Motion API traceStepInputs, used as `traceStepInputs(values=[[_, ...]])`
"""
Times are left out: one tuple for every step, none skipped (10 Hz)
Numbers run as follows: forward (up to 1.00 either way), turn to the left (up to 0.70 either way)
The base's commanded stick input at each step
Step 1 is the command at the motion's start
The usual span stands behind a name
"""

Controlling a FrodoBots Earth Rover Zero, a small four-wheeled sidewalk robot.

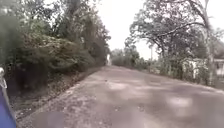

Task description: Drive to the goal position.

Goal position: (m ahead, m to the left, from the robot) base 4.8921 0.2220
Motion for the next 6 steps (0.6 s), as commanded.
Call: traceStepInputs(values=[[0.70,-0.01],[0.70,-0.01],[0.70,-0.01],[0.70,-0.01],[0.70,-0.01],[0.70,-0.01]])
